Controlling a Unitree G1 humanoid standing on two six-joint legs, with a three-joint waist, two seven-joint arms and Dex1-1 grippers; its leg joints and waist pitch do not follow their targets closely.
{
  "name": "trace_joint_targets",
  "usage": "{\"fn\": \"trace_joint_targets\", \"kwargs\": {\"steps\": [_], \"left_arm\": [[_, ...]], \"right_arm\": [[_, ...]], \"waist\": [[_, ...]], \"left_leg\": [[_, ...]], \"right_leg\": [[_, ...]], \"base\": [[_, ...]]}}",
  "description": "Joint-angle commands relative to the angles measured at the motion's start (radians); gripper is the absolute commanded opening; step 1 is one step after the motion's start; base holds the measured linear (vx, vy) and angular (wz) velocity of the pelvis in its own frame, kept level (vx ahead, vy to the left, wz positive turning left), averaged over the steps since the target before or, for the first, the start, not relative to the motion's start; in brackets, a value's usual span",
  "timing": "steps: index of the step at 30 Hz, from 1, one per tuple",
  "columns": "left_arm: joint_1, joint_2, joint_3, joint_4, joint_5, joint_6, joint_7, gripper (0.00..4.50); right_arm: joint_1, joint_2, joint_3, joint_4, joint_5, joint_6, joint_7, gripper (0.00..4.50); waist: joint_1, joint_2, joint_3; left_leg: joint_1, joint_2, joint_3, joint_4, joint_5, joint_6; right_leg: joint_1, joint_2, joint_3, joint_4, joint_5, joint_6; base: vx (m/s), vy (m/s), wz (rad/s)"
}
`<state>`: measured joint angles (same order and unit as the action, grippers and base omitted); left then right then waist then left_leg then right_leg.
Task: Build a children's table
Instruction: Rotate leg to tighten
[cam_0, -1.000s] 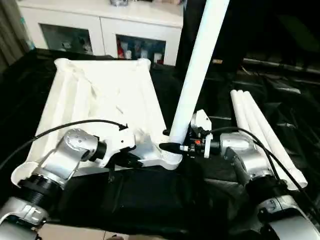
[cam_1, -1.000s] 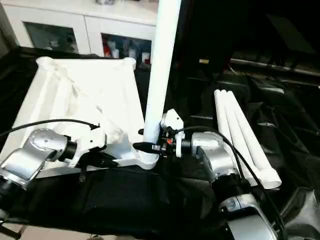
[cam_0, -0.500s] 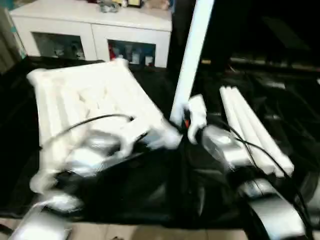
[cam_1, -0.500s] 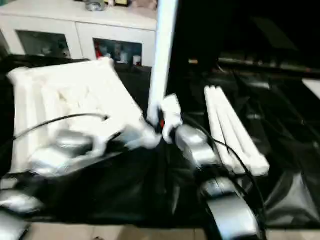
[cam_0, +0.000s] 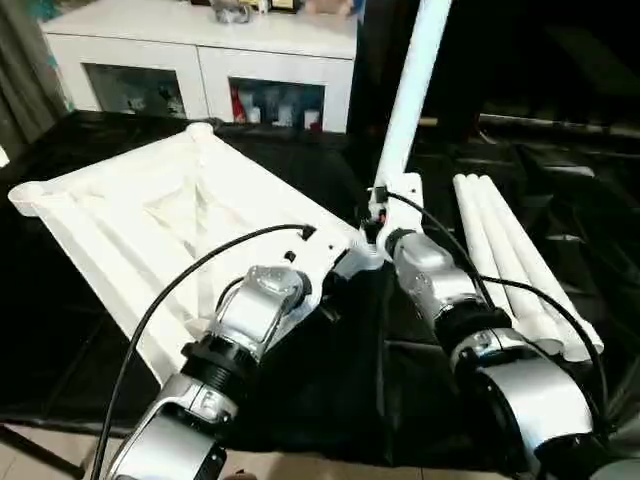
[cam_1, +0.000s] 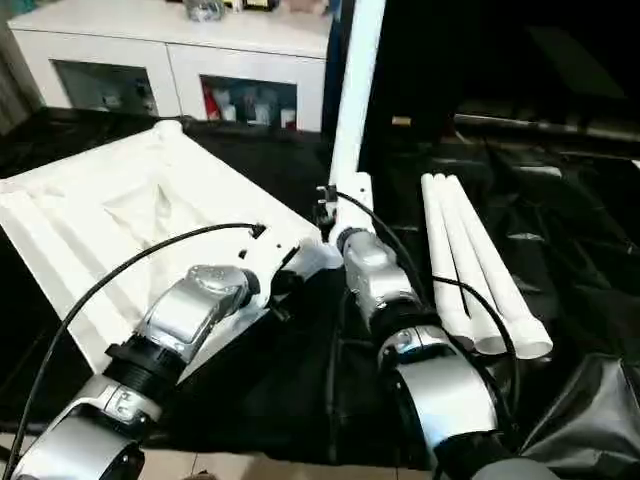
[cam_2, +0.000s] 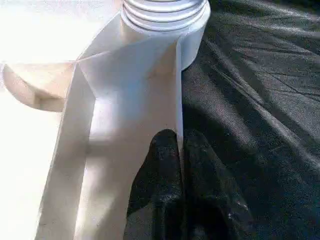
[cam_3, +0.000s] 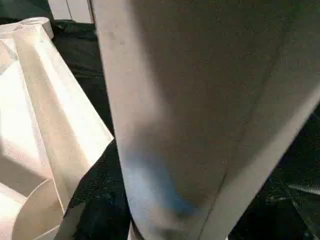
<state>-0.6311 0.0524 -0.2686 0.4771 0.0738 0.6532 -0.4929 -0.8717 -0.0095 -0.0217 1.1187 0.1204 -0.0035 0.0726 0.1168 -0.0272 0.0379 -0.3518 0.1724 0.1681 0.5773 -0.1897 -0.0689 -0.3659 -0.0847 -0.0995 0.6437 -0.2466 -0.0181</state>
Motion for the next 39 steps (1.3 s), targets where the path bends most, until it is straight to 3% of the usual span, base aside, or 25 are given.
{"fn": "trace_joint_targets", "kwargs": {"steps": [1, 4, 5, 9, 12, 15, 17, 19, 22, 24, 27, 29, 32, 39], "left_arm": [[-0.044, 0.002, 0.034, -0.024, 0.005, -0.027, 0.024, 0.00], [-0.044, 0.015, 0.025, -0.025, 0.005, -0.042, 0.018, 0.00], [-0.043, 0.021, 0.021, -0.025, 0.005, -0.049, 0.014, 0.00], [-0.035, 0.041, 0.009, -0.031, 0.006, -0.079, -0.008, 0.00], [-0.027, 0.074, -0.009, -0.044, 0.009, -0.130, -0.054, 0.00], [-0.018, 0.104, -0.018, -0.061, 0.002, -0.162, -0.098, 0.00], [-0.012, 0.116, -0.020, -0.070, -0.003, -0.173, -0.119, 0.00], [0.002, 0.154, -0.030, -0.090, -0.015, -0.196, -0.182, 0.00], [0.008, 0.178, -0.036, -0.093, -0.021, -0.224, -0.221, 0.00], [0.021, 0.208, -0.039, -0.102, -0.039, -0.263, -0.287, 0.00], [0.046, 0.248, -0.047, -0.133, -0.069, -0.337, -0.389, 0.00], [0.064, 0.284, -0.054, -0.157, -0.085, -0.372, -0.460, 0.00], [0.090, 0.347, -0.061, -0.191, -0.110, -0.413, -0.567, 0.00], [0.119, 0.392, -0.058, -0.242, -0.134, -0.407, -0.646, 0.00]], "right_arm": [[0.065, 0.013, 0.001, 0.131, -0.014, 0.074, 0.002, 1.90], [0.053, 0.017, -0.005, 0.134, -0.013, 0.063, 0.037, 1.90], [0.049, 0.020, -0.009, 0.133, -0.010, 0.055, 0.058, 2.25], [0.035, 0.019, -0.014, 0.122, -0.007, 0.027, 0.102, 2.64], [0.020, 0.006, -0.014, 0.097, -0.007, 0.011, 0.164, 2.96], [0.013, -0.012, -0.012, 0.046, 0.001, 0.006, 0.250, 3.12], [0.019, -0.021, -0.009, 0.008, 0.012, 0.012, 0.301, 3.40], [0.073, -0.063, 0.029, -0.140, 0.034, 0.046, 0.475, 3.46], [0.121, -0.097, 0.066, -0.231, 0.034, 0.067, 0.565, 3.63], [0.184, -0.149, 0.120, -0.347, 0.037, 0.093, 0.676, 3.89], [0.232, -0.195, 0.145, -0.440, 0.042, 0.120, 0.754, 4.13], [0.264, -0.227, 0.155, -0.507, 0.044, 0.139, 0.799, 4.13], [0.317, -0.281, 0.179, -0.616, 0.045, 0.161, 0.865, 4.13], [0.361, -0.322, 0.226, -0.661, 0.014, 0.127, 0.918, 4.13]], "waist": [[-0.003, 0.003, -0.038], [-0.005, 0.003, -0.037], [-0.006, 0.002, -0.037], [-0.007, 0.004, -0.036], [-0.006, -0.003, -0.037], [-0.005, -0.002, -0.047], [-0.004, -0.002, -0.057], [-0.007, 0.000, -0.062], [-0.005, -0.004, -0.069], [-0.002, -0.002, -0.064], [-0.005, -0.001, -0.057], [-0.003, -0.001, -0.053], [-0.003, 0.003, -0.047], [-0.002, 0.003, -0.049]], "left_leg": [[-0.002, 0.065, -0.028, -0.082, -0.266, 0.002], [-0.002, 0.066, -0.026, -0.084, -0.272, 0.003], [-0.001, 0.066, -0.026, -0.084, -0.277, 0.004], [-0.001, 0.065, -0.025, -0.084, -0.277, 0.008], [-0.005, 0.066, -0.023, -0.083, -0.232, 0.024], [-0.010, 0.066, -0.019, -0.075, -0.136, 0.047], [-0.015, 0.065, -0.017, -0.061, -0.023, 0.084], [-0.018, 0.059, -0.013, -0.048, 0.051, 0.148], [-0.022, 0.058, -0.014, -0.032, 0.140, 0.216], [-0.020, 0.061, -0.013, -0.030, 0.122, 0.233], [-0.020, 0.069, -0.013, -0.041, 0.013, 0.186], [-0.020, 0.070, -0.013, -0.044, -0.014, 0.167], [-0.010, 0.073, -0.010, -0.053, -0.098, 0.109], [-0.015, 0.070, -0.009, -0.052, -0.081, 0.084]], "right_leg": [[0.021, -0.090, 0.071, -0.115, -0.272, -0.129], [0.022, -0.089, 0.072, -0.114, -0.250, -0.135], [0.022, -0.090, 0.072, -0.116, -0.259, -0.136], [0.022, -0.093, 0.073, -0.121, -0.280, -0.139], [0.026, -0.092, 0.073, -0.117, -0.241, -0.143], [0.034, -0.092, 0.073, -0.102, -0.124, -0.163], [0.038, -0.087, 0.070, -0.077, 0.065, -0.195], [0.037, -0.078, 0.067, -0.060, 0.260, -0.240], [0.039, -0.072, 0.062, -0.044, 0.415, -0.259], [0.033, -0.073, 0.060, -0.048, 0.390, -0.267], [0.034, -0.080, 0.063, -0.062, 0.199, -0.259], [0.034, -0.081, 0.065, -0.068, 0.147, -0.248], [0.025, -0.080, 0.070, -0.080, 0.023, -0.236], [0.027, -0.081, 0.071, -0.073, 0.053, -0.235]], "base": [[0.000, 0.000, 0.00], [0.000, 0.000, 0.00], [0.000, 0.000, 0.00], [0.000, 0.000, 0.00], [0.000, 0.000, 0.00], [0.000, 0.000, 0.00], [0.000, 0.000, 0.00], [0.000, 0.000, 0.00], [0.000, 0.000, 0.00], [0.000, 0.000, 0.00], [0.000, 0.000, 0.00], [0.000, 0.000, 0.00], [0.000, 0.000, 0.00], [0.000, 0.000, 0.00]]}}
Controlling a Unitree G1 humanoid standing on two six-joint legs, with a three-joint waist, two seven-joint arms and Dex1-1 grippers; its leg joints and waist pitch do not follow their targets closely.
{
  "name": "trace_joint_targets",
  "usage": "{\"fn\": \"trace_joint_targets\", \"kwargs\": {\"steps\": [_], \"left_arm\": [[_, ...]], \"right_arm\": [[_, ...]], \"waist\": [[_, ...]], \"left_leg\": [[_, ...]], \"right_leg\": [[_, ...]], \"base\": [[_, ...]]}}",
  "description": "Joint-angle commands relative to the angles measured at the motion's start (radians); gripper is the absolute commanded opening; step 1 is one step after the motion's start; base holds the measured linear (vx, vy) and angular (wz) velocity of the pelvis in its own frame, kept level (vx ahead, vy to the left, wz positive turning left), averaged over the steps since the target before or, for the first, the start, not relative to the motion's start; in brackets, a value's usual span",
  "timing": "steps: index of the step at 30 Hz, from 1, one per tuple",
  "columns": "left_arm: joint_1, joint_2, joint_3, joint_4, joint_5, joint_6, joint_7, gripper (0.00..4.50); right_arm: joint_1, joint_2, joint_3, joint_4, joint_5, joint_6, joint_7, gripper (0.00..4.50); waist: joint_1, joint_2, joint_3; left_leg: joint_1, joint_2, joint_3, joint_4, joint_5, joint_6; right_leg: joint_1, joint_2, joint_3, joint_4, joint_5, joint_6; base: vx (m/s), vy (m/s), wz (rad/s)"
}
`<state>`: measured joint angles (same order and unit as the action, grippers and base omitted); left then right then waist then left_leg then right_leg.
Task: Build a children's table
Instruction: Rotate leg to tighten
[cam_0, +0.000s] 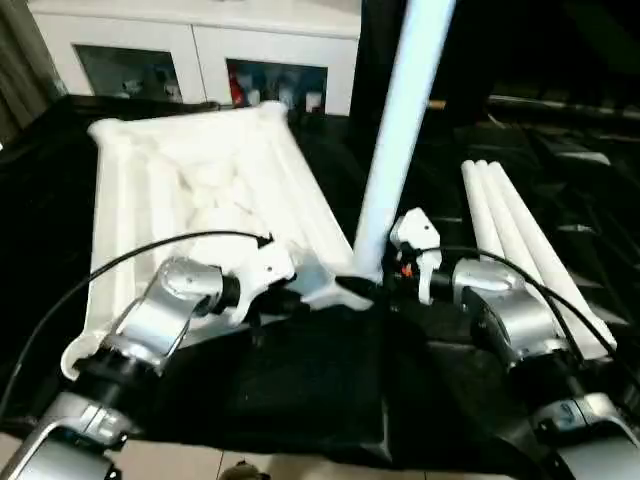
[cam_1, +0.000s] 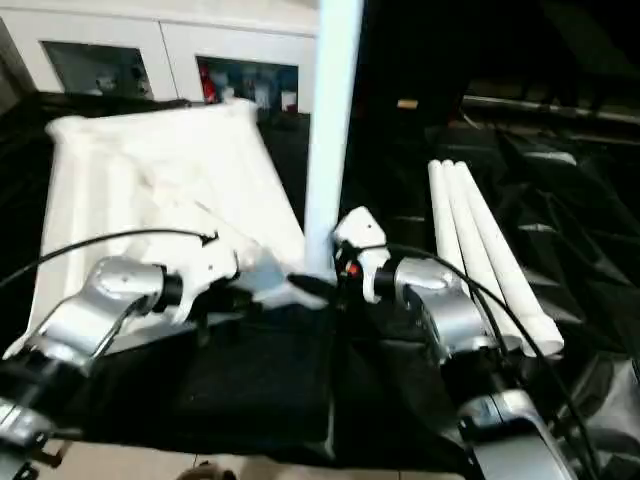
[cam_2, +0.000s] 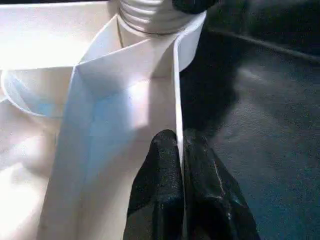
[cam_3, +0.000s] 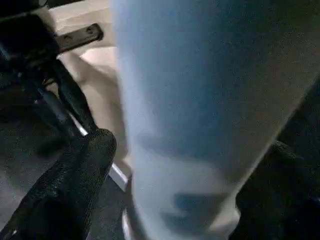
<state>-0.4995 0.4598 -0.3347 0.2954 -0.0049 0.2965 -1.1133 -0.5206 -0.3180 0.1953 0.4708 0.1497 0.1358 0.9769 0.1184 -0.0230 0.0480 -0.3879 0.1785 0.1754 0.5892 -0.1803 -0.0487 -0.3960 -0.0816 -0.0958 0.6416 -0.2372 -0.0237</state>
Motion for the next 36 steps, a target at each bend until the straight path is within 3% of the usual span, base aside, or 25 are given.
{"fn": "trace_joint_targets", "kwargs": {"steps": [1, 7, 20, 22, 26, 27, 36], "left_arm": [[-0.007, -0.010, 0.010, -0.065, -0.057, -0.053, -0.035, 0.00], [0.001, 0.002, 0.014, -0.068, -0.058, -0.066, -0.054, 0.00], [0.012, 0.011, 0.016, -0.072, -0.054, -0.062, -0.069, 0.00], [0.013, 0.011, 0.016, -0.073, -0.054, -0.060, -0.070, 0.00], [0.013, 0.012, 0.016, -0.072, -0.053, -0.060, -0.072, 0.00], [0.013, 0.013, 0.016, -0.068, -0.052, -0.060, -0.073, 0.00], [0.012, 0.014, 0.014, -0.061, -0.051, -0.059, -0.076, 0.00]], "right_arm": [[0.018, -0.020, 0.019, -0.017, -0.030, -0.020, 0.019, 4.13], [0.038, -0.031, 0.039, -0.037, -0.052, -0.021, 0.020, 4.13], [0.050, -0.017, 0.021, -0.042, -0.027, -0.025, 0.023, 4.13], [0.054, -0.013, 0.017, -0.040, -0.024, -0.032, 0.020, 3.79], [0.059, -0.005, 0.009, -0.036, -0.018, -0.040, 0.010, 3.67], [0.062, -0.001, 0.009, -0.034, -0.016, -0.047, 0.009, 3.41], [0.068, 0.008, 0.007, -0.022, -0.014, -0.059, 0.004, 2.83]], "waist": [[-0.004, -0.002, -0.060], [-0.006, -0.006, -0.062], [-0.005, -0.003, -0.065], [-0.004, -0.003, -0.066], [-0.003, -0.003, -0.067], [-0.004, -0.001, -0.067], [-0.003, 0.000, -0.067]], "left_leg": [[0.020, 0.063, -0.016, -0.063, -0.084, 0.064], [0.016, 0.059, -0.016, -0.057, -0.056, 0.083], [0.019, 0.059, -0.017, -0.054, -0.054, 0.084], [0.018, 0.058, -0.017, -0.052, -0.044, 0.087], [0.017, 0.058, -0.017, -0.050, -0.039, 0.093], [0.017, 0.058, -0.018, -0.051, -0.045, 0.091], [0.019, 0.059, -0.018, -0.052, -0.060, 0.080]], "right_leg": [[0.058, -0.083, 0.067, -0.070, 0.054, -0.231], [0.061, -0.082, 0.066, -0.065, 0.088, -0.230], [0.060, -0.081, 0.066, -0.060, 0.102, -0.242], [0.062, -0.080, 0.066, -0.058, 0.117, -0.244], [0.063, -0.080, 0.065, -0.057, 0.128, -0.247], [0.062, -0.080, 0.065, -0.058, 0.120, -0.246], [0.062, -0.081, 0.065, -0.059, 0.096, -0.245]], "base": [[0.000, 0.000, 0.00], [0.000, 0.000, 0.00], [0.000, 0.000, 0.00], [0.000, 0.000, 0.00], [0.000, 0.000, 0.00], [0.000, 0.000, 0.00], [0.000, 0.000, 0.00]]}}
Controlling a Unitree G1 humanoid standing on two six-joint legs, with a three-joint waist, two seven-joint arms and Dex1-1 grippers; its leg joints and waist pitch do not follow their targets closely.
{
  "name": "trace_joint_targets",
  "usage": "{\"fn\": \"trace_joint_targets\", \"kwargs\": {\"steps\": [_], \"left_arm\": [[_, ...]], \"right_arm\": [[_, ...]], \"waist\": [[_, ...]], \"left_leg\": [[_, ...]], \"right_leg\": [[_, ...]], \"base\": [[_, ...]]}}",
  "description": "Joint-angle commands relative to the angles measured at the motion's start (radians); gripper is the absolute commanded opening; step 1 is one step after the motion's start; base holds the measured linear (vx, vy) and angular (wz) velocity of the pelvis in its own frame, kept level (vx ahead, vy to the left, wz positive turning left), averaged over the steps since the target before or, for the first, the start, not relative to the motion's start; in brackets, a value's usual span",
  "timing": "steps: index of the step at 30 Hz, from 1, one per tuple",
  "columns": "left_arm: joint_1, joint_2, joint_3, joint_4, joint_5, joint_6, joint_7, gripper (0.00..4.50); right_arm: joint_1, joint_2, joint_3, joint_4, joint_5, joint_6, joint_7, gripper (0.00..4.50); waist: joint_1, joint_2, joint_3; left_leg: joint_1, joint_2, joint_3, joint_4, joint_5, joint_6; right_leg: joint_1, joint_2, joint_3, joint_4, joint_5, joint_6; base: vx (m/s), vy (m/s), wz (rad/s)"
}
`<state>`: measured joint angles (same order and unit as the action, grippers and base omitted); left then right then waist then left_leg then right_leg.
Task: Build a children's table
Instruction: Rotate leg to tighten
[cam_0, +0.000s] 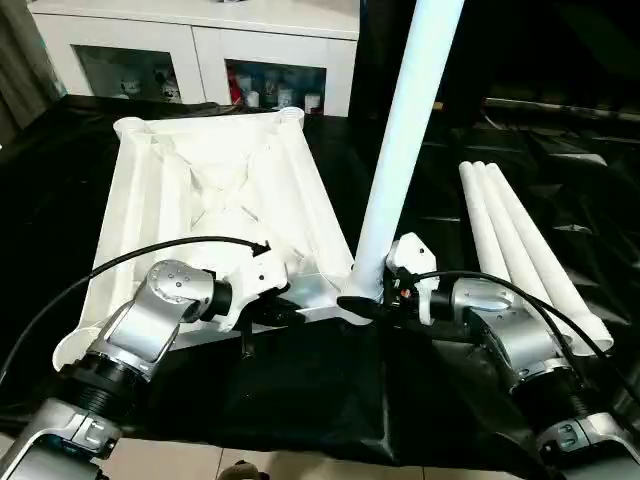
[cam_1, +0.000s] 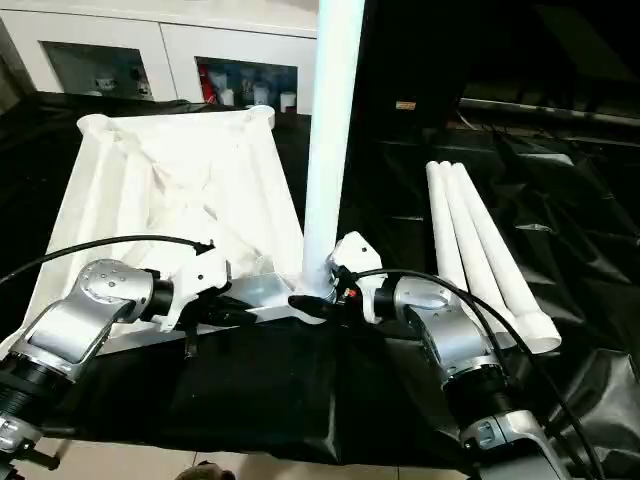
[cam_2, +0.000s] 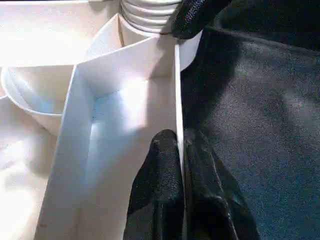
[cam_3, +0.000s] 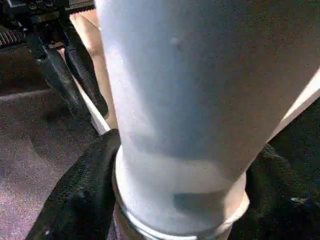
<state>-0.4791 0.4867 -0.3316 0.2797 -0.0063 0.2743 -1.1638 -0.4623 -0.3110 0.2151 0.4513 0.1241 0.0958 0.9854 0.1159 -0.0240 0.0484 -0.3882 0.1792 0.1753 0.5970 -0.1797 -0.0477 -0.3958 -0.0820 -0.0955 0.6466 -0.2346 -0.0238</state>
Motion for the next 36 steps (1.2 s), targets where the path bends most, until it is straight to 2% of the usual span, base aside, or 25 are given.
{"fn": "trace_joint_targets", "kwargs": {"steps": [1, 11, 13, 14, 15, 16, 17, 19, 20, 21, 22, 24, 26, 27, 29, 30, 33, 35, 36], "left_arm": [[-0.008, -0.013, 0.011, -0.044, -0.049, -0.037, -0.026, 0.00], [-0.008, -0.016, 0.015, -0.035, -0.048, -0.031, -0.022, 0.00], [-0.020, -0.048, 0.031, 0.006, -0.030, -0.004, 0.053, 0.00], [-0.021, -0.049, 0.031, 0.007, -0.029, -0.003, 0.055, 0.00], [-0.046, -0.101, 0.060, 0.062, -0.021, 0.030, 0.153, 0.00], [-0.048, -0.106, 0.063, 0.067, -0.020, 0.033, 0.162, 0.00], [-0.065, -0.140, 0.081, 0.102, -0.017, 0.050, 0.222, 0.00], [-0.085, -0.179, 0.097, 0.144, -0.009, 0.067, 0.296, 0.00], [-0.099, -0.204, 0.104, 0.171, 0.001, 0.075, 0.347, 0.00], [-0.129, -0.265, 0.116, 0.228, 0.018, 0.105, 0.456, 0.00], [-0.130, -0.269, 0.116, 0.231, 0.019, 0.107, 0.462, 0.00], [-0.142, -0.297, 0.120, 0.253, 0.025, 0.119, 0.511, 0.00], [-0.154, -0.327, 0.125, 0.274, 0.034, 0.128, 0.554, 0.00], [-0.167, -0.365, 0.126, 0.300, 0.049, 0.135, 0.611, 0.00], [-0.175, -0.409, 0.117, 0.310, 0.070, 0.146, 0.659, 0.00], [-0.171, -0.414, 0.108, 0.300, 0.074, 0.147, 0.658, 0.00], [-0.162, -0.404, 0.094, 0.288, 0.078, 0.139, 0.639, 0.00], [-0.163, -0.403, 0.090, 0.292, 0.080, 0.133, 0.637, 0.00], [-0.163, -0.402, 0.090, 0.294, 0.079, 0.132, 0.636, 0.00]], "right_arm": [[0.010, 0.002, -0.012, -0.001, 0.012, -0.020, -0.005, 2.79], [0.016, 0.016, -0.018, 0.029, 0.000, -0.022, -0.032, 2.77], [0.002, 0.063, -0.061, 0.120, -0.014, -0.010, -0.175, 2.77], [0.002, 0.064, -0.062, 0.122, -0.014, -0.010, -0.178, 2.77], [-0.012, 0.109, -0.096, 0.190, -0.014, 0.002, -0.290, 2.77], [-0.014, 0.113, -0.099, 0.195, -0.013, 0.004, -0.299, 2.77], [-0.026, 0.141, -0.119, 0.238, -0.011, 0.008, -0.369, 2.77], [-0.046, 0.173, -0.139, 0.294, -0.013, 0.010, -0.460, 2.77], [-0.061, 0.191, -0.148, 0.330, -0.018, 0.010, -0.517, 2.77], [-0.103, 0.232, -0.168, 0.416, -0.028, 0.010, -0.653, 2.77], [-0.105, 0.235, -0.169, 0.420, -0.028, 0.010, -0.659, 2.77], [-0.124, 0.253, -0.177, 0.452, -0.028, 0.012, -0.707, 2.76], [-0.143, 0.272, -0.185, 0.484, -0.033, 0.005, -0.748, 2.76], [-0.173, 0.295, -0.192, 0.529, -0.041, 0.007, -0.800, 2.76], [-0.209, 0.326, -0.206, 0.577, -0.037, 0.004, -0.829, 2.76], [-0.215, 0.333, -0.206, 0.582, -0.035, 0.001, -0.820, 2.76], [-0.221, 0.336, -0.209, 0.586, -0.028, -0.007, -0.808, 2.76], [-0.228, 0.338, -0.213, 0.599, -0.029, -0.016, -0.813, 2.76], [-0.235, 0.341, -0.220, 0.609, -0.022, -0.020, -0.805, 3.11]], "waist": [[-0.001, 0.001, -0.067], [-0.002, 0.003, -0.067], [-0.004, 0.004, -0.067], [-0.006, 0.004, -0.066], [-0.008, 0.005, -0.063], [-0.011, 0.005, -0.062], [-0.015, 0.005, -0.057], [-0.015, 0.006, -0.053], [-0.014, 0.010, -0.052], [-0.018, 0.009, -0.050], [-0.020, 0.008, -0.050], [-0.018, 0.006, -0.053], [-0.018, 0.003, -0.055], [-0.015, 0.006, -0.057], [-0.020, 0.002, -0.056], [-0.016, 0.002, -0.057], [-0.015, 0.001, -0.059], [-0.015, 0.000, -0.056], [-0.016, 0.001, -0.055]], "left_leg": [[0.019, 0.059, -0.018, -0.060, -0.063, 0.077], [0.019, 0.058, -0.018, -0.059, -0.069, 0.073], [0.019, 0.058, -0.018, -0.060, -0.078, 0.064], [0.021, 0.059, -0.017, -0.061, -0.081, 0.059], [0.021, 0.059, -0.020, -0.065, -0.109, 0.043], [0.023, 0.060, -0.018, -0.066, -0.118, 0.032], [0.031, 0.058, -0.018, -0.071, -0.175, 0.001], [0.033, 0.058, -0.020, -0.075, -0.217, -0.019], [0.033, 0.058, -0.022, -0.076, -0.233, -0.022], [0.039, 0.058, -0.021, -0.078, -0.260, -0.034], [0.045, 0.057, -0.023, -0.079, -0.274, -0.046], [0.039, 0.056, -0.024, -0.079, -0.256, -0.040], [0.033, 0.057, -0.022, -0.079, -0.228, -0.015], [0.033, 0.055, -0.023, -0.078, -0.219, -0.013], [0.037, 0.056, -0.021, -0.079, -0.215, -0.013], [0.030, 0.055, -0.021, -0.077, -0.210, -0.003], [0.030, 0.056, -0.022, -0.078, -0.198, 0.011], [0.030, 0.054, -0.020, -0.079, -0.215, 0.014], [0.030, 0.055, -0.021, -0.080, -0.225, 0.012]], "right_leg": [[0.061, -0.080, 0.064, -0.064, 0.090, -0.245], [0.061, -0.081, 0.064, -0.064, 0.092, -0.249], [0.061, -0.081, 0.064, -0.065, 0.077, -0.248], [0.058, -0.081, 0.064, -0.065, 0.071, -0.250], [0.061, -0.083, 0.064, -0.072, 0.023, -0.247], [0.059, -0.083, 0.064, -0.072, 0.004, -0.244], [0.055, -0.085, 0.066, -0.086, -0.101, -0.233], [0.056, -0.090, 0.068, -0.097, -0.186, -0.211], [0.057, -0.091, 0.068, -0.099, -0.210, -0.202], [0.052, -0.090, 0.069, -0.106, -0.257, -0.188], [0.049, -0.089, 0.069, -0.110, -0.290, -0.183], [0.054, -0.092, 0.069, -0.110, -0.285, -0.170], [0.054, -0.091, 0.070, -0.105, -0.227, -0.167], [0.056, -0.090, 0.068, -0.104, -0.214, -0.167], [0.051, -0.087, 0.067, -0.103, -0.206, -0.175], [0.057, -0.092, 0.066, -0.103, -0.200, -0.167], [0.057, -0.091, 0.065, -0.102, -0.181, -0.158], [0.054, -0.092, 0.065, -0.107, -0.211, -0.154], [0.054, -0.093, 0.065, -0.109, -0.229, -0.152]], "base": [[0.000, 0.000, 0.00], [0.000, 0.000, 0.00], [0.000, 0.000, 0.00], [0.000, 0.000, 0.00], [0.000, 0.000, 0.00], [0.000, 0.000, 0.00], [0.000, 0.000, 0.00], [0.000, 0.000, 0.00], [0.000, 0.000, 0.00], [0.000, 0.000, 0.00], [0.000, 0.000, 0.00], [0.000, 0.000, 0.00], [0.000, 0.000, 0.00], [0.000, 0.000, 0.00], [0.000, 0.000, 0.00], [0.000, 0.000, 0.00], [0.000, 0.000, 0.00], [0.000, 0.000, 0.00], [0.000, 0.000, 0.00]]}}
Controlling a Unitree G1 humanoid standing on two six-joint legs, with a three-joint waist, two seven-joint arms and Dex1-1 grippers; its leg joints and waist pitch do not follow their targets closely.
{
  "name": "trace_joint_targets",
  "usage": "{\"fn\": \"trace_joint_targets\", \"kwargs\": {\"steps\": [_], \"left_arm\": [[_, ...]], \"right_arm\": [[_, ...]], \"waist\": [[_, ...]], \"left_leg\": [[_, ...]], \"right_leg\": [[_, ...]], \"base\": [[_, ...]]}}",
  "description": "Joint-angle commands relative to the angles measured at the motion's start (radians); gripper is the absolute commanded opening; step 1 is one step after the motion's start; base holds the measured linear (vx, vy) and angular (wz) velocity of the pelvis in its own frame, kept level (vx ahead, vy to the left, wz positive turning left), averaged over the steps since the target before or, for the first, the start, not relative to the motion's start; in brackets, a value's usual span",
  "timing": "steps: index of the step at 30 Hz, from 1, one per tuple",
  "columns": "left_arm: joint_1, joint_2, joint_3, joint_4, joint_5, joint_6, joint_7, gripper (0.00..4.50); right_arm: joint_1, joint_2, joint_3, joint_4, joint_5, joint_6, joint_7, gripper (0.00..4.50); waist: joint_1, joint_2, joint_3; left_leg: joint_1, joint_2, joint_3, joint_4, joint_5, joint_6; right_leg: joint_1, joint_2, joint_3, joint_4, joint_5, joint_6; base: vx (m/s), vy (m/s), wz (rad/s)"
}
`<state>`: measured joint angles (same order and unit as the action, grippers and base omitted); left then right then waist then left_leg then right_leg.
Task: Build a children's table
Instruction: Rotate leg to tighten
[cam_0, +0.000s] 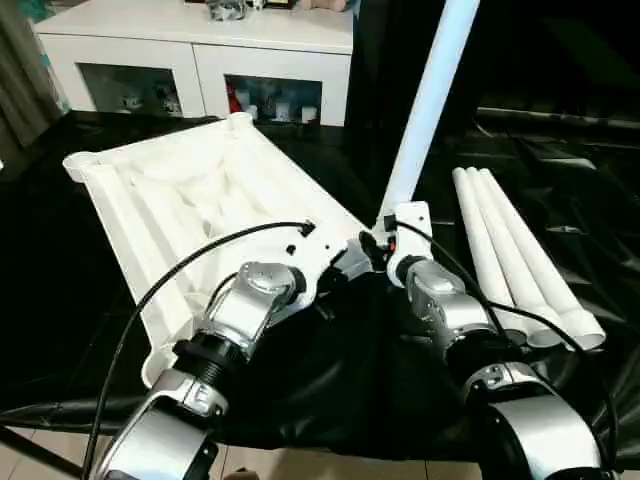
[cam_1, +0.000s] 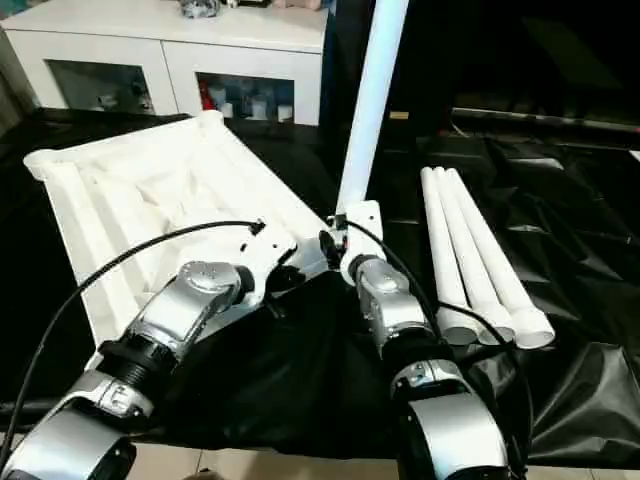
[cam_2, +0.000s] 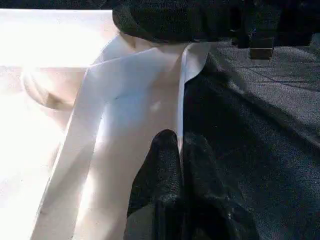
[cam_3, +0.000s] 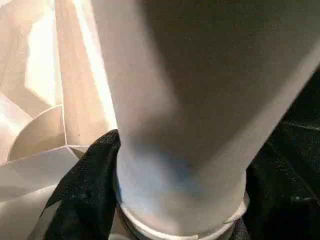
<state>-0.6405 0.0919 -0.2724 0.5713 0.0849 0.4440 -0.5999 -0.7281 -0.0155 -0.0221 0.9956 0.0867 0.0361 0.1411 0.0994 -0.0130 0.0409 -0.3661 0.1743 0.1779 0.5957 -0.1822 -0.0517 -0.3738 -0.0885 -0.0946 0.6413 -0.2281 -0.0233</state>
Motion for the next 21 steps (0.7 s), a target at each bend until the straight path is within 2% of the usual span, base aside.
{"fn": "trace_joint_targets", "kwargs": {"steps": [1, 5, 9, 11, 14, 16, 17, 18, 20, 21], "left_arm": [[-0.002, -0.005, 0.031, 0.003, -0.015, -0.035, 0.068, 0.00], [-0.003, -0.004, 0.034, 0.013, -0.009, -0.044, 0.060, 0.00], [0.006, 0.010, 0.024, 0.003, -0.005, -0.068, 0.027, 0.00], [0.014, 0.024, 0.015, -0.010, -0.008, -0.091, -0.003, 0.00], [0.028, 0.059, -0.001, -0.030, -0.012, -0.136, -0.065, 0.00], [0.035, 0.077, -0.007, -0.042, -0.017, -0.138, -0.095, 0.00], [0.050, 0.113, -0.021, -0.067, -0.025, -0.170, -0.161, 0.00], [0.060, 0.137, -0.031, -0.084, -0.031, -0.191, -0.206, 0.00], [0.079, 0.178, -0.046, -0.118, -0.042, -0.214, -0.282, 0.00], [0.097, 0.230, -0.066, -0.151, -0.047, -0.233, -0.363, 0.00]], "right_arm": [[0.024, 0.047, 0.010, 0.074, 0.021, 0.032, 0.043, 3.32], [0.002, 0.051, -0.009, 0.107, 0.020, 0.006, 0.054, 3.64], [-0.007, 0.034, -0.014, 0.103, 0.012, -0.051, 0.075, 4.00], [-0.007, 0.019, -0.012, 0.086, 0.014, -0.077, 0.110, 4.00], [0.007, -0.015, 0.002, 0.028, 0.014, -0.105, 0.206, 4.00], [0.018, -0.035, 0.014, -0.007, 0.013, -0.112, 0.264, 4.00], [0.045, -0.073, 0.042, -0.070, 0.017, -0.107, 0.371, 4.00], [0.063, -0.098, 0.060, -0.112, 0.019, -0.101, 0.442, 4.00], [0.095, -0.148, 0.095, -0.169, 0.014, -0.104, 0.547, 4.00], [0.128, -0.207, 0.129, -0.223, 0.005, -0.113, 0.646, 4.00]], "waist": [[-0.001, -0.010, -0.047], [-0.006, -0.008, -0.046], [-0.011, -0.007, -0.048], [-0.010, -0.008, -0.048], [-0.006, -0.010, -0.053], [-0.005, -0.011, -0.056], [-0.006, -0.013, -0.057], [-0.002, -0.012, -0.057], [-0.001, -0.010, -0.057], [-0.001, -0.009, -0.058]], "left_leg": [[0.008, 0.060, -0.025, -0.080, -0.233, 0.012], [0.007, 0.062, -0.027, -0.084, -0.265, 0.003], [0.006, 0.063, -0.027, -0.085, -0.258, 0.007], [0.006, 0.062, -0.026, -0.085, -0.246, 0.013], [-0.001, 0.061, -0.024, -0.080, -0.186, 0.038], [-0.003, 0.061, -0.020, -0.074, -0.129, 0.067], [-0.004, 0.062, -0.020, -0.073, -0.117, 0.074], [-0.006, 0.062, -0.020, -0.069, -0.094, 0.101], [-0.005, 0.063, -0.021, -0.069, -0.094, 0.108], [-0.003, 0.065, -0.021, -0.069, -0.096, 0.115]], "right_leg": [[0.031, -0.086, 0.064, -0.106, -0.259, -0.147], [0.029, -0.088, 0.064, -0.110, -0.292, -0.139], [0.028, -0.087, 0.064, -0.110, -0.272, -0.149], [0.028, -0.086, 0.065, -0.110, -0.258, -0.153], [0.035, -0.086, 0.064, -0.101, -0.179, -0.162], [0.037, -0.084, 0.064, -0.091, -0.090, -0.185], [0.037, -0.084, 0.064, -0.088, -0.072, -0.192], [0.040, -0.082, 0.061, -0.083, -0.024, -0.200], [0.039, -0.080, 0.060, -0.080, -0.009, -0.205], [0.039, -0.078, 0.059, -0.079, 0.002, -0.210]], "base": [[0.000, 0.000, 0.00], [0.000, 0.000, 0.00], [0.000, 0.000, 0.00], [0.000, 0.000, 0.00], [0.000, 0.000, 0.00], [0.000, 0.000, 0.00], [0.000, 0.000, 0.00], [0.000, 0.000, 0.00], [0.000, 0.000, 0.00], [0.000, 0.000, 0.00]]}}
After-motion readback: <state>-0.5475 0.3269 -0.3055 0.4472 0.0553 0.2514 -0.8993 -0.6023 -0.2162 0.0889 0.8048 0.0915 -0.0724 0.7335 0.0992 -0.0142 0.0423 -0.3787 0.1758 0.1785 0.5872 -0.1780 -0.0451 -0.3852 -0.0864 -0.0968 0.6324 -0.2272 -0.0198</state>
